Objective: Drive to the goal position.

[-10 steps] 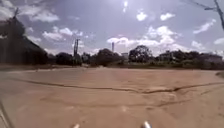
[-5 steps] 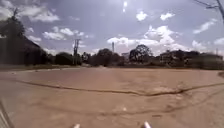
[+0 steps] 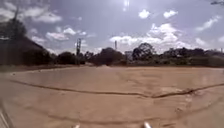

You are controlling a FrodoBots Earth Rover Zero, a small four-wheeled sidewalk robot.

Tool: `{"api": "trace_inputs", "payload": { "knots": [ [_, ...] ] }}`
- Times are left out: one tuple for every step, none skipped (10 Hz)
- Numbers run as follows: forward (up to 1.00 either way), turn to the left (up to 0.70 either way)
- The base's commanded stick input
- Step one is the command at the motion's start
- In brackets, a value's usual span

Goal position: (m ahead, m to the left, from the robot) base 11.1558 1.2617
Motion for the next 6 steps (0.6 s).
{"api": "trace_inputs", "payload": {
  "knots": [
    [0.50,0.00],
    [0.50,0.00],
    [0.50,0.00],
    [0.50,0.00],
    [0.50,0.00],
    [0.50,0.00]
  ]
}}
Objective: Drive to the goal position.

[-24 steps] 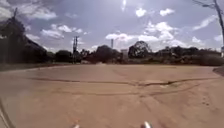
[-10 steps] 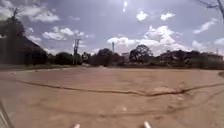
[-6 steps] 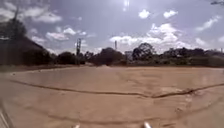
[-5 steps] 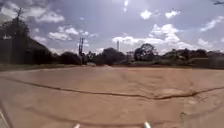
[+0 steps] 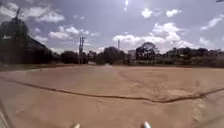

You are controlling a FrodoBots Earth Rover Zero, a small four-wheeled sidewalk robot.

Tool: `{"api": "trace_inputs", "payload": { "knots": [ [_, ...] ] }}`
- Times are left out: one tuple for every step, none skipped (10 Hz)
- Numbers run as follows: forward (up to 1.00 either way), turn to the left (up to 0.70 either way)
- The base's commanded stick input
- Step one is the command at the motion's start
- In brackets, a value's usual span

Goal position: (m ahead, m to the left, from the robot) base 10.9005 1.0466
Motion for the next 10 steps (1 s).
{"api": "trace_inputs", "payload": {
  "knots": [
    [0.50,0.00],
    [0.50,0.00],
    [0.50,0.00],
    [0.50,0.00],
    [0.50,0.00],
    [0.50,0.00],
    [0.50,0.00],
    [0.50,0.00],
    [0.50,0.00],
    [0.50,0.00]
  ]
}}
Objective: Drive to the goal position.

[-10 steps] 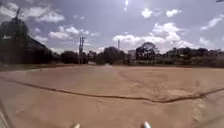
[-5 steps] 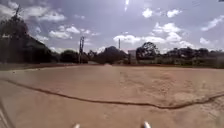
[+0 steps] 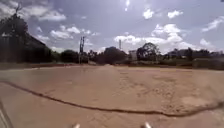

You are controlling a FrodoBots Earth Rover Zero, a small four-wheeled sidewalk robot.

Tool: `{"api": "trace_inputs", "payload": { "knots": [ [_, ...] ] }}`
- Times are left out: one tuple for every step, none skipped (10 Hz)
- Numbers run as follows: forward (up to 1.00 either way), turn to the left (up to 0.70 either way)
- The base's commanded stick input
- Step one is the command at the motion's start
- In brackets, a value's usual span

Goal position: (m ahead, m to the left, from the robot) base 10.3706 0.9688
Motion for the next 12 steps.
{"api": "trace_inputs", "payload": {
  "knots": [
    [0.50,0.00],
    [0.50,0.00],
    [0.50,0.00],
    [0.50,0.00],
    [0.50,0.00],
    [0.50,0.00],
    [0.50,0.00],
    [0.50,0.00],
    [0.50,0.00],
    [0.50,0.00],
    [0.50,0.00],
    [0.50,0.00]
  ]
}}
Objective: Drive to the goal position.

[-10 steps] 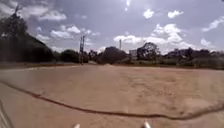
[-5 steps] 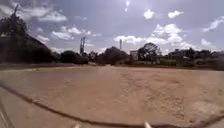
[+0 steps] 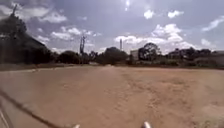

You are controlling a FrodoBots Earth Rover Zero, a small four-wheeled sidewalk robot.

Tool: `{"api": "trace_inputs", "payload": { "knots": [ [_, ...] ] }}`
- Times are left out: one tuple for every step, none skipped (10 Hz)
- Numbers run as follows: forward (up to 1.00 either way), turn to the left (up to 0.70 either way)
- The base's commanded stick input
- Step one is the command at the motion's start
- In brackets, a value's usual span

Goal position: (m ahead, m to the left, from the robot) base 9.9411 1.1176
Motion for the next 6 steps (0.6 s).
{"api": "trace_inputs", "payload": {
  "knots": [
    [0.50,0.00],
    [0.50,0.00],
    [0.50,0.00],
    [0.50,0.00],
    [0.50,0.00],
    [0.50,0.00]
  ]
}}
